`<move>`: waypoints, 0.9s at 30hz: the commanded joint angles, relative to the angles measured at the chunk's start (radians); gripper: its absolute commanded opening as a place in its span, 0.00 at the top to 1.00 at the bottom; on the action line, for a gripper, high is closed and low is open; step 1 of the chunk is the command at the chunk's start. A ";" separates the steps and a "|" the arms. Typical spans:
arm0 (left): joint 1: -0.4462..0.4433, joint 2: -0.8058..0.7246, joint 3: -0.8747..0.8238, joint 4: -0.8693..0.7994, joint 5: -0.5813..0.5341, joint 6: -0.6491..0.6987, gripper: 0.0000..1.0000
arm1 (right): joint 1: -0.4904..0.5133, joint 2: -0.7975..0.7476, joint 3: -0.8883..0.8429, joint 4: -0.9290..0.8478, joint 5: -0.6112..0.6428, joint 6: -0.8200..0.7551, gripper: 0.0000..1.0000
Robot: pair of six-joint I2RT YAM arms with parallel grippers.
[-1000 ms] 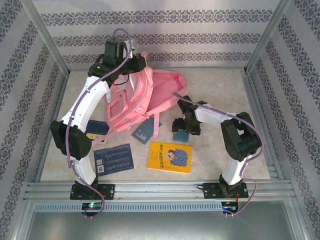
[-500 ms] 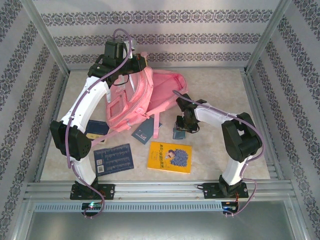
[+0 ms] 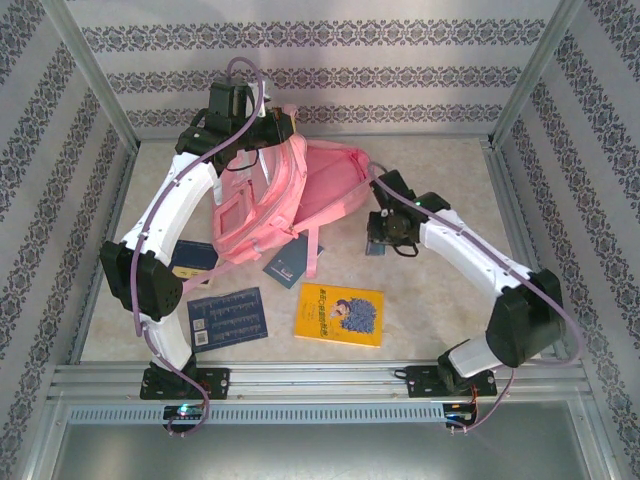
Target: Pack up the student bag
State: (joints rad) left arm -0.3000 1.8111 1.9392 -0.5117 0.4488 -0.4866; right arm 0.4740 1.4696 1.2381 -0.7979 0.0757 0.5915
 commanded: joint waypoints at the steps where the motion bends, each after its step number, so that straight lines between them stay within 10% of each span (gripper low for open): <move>1: -0.015 -0.052 0.013 0.078 0.053 0.016 1.00 | 0.005 -0.061 0.117 -0.031 0.112 -0.037 0.74; 15: -0.078 -0.095 -0.005 0.052 0.138 0.145 1.00 | -0.066 0.227 0.406 0.243 -0.445 0.074 0.73; 27: -0.076 -0.201 -0.103 0.064 0.155 0.222 1.00 | -0.013 0.370 0.368 0.382 -0.593 0.234 0.72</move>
State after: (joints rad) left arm -0.3672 1.6783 1.8267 -0.5560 0.5453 -0.3126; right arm 0.4412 1.8099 1.6222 -0.5083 -0.4370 0.7601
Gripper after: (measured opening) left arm 0.050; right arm 0.283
